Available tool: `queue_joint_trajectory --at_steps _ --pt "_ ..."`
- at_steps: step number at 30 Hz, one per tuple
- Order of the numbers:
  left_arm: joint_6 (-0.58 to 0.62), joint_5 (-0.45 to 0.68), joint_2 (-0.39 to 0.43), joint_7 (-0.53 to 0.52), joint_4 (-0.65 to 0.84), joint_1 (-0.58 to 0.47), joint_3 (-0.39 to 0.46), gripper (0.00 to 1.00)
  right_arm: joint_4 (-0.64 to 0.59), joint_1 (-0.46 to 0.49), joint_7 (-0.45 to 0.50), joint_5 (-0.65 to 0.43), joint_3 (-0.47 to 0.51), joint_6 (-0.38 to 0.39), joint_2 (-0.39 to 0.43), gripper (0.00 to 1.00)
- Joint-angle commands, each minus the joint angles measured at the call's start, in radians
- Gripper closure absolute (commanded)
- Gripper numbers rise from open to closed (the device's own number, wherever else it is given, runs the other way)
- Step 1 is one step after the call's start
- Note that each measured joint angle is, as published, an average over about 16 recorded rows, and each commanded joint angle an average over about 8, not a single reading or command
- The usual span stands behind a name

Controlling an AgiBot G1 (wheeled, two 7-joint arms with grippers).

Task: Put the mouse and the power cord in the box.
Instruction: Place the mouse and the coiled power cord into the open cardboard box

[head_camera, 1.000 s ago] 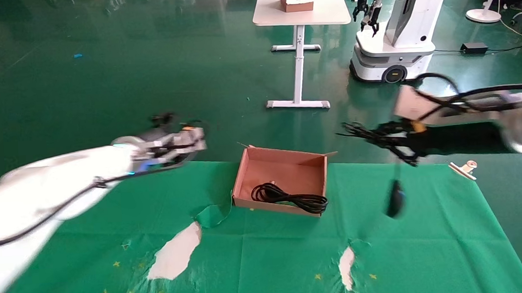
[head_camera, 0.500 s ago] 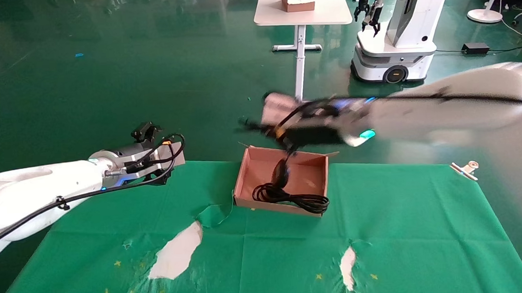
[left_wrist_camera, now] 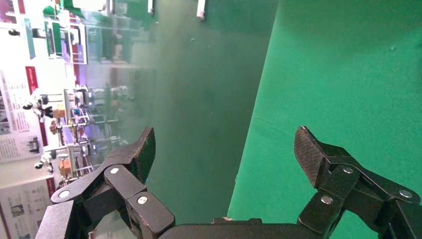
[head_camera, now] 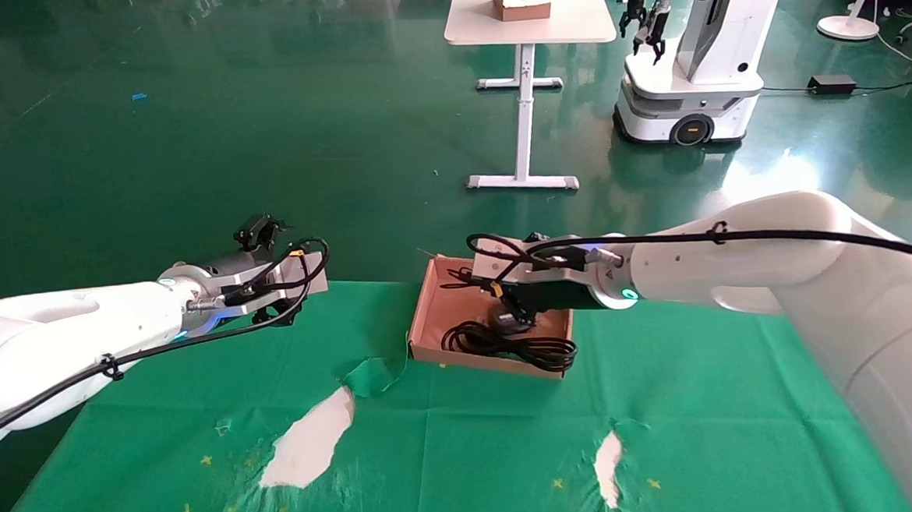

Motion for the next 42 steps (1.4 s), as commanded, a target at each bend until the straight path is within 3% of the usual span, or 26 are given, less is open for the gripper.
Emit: queue_joint_trajectory --at_steps 1,23,42 --pt "0.001 0.004 -0.001 -0.003 -0.003 0.000 0.001 0.00 -0.005 0.000 0.002 0.002 -0.005 0.006 -0.002 0.00" --pt "-0.001 -0.010 0.004 0.009 0.007 -0.001 -0.002 0.00 0.033 -0.009 -0.001 0.011 0.016 -0.024 0.022 0.00" --pt "-0.001 -0.010 0.004 0.009 0.007 -0.001 -0.002 0.00 0.293 -0.188 0.095 0.308 0.142 -0.215 0.241 0.00"
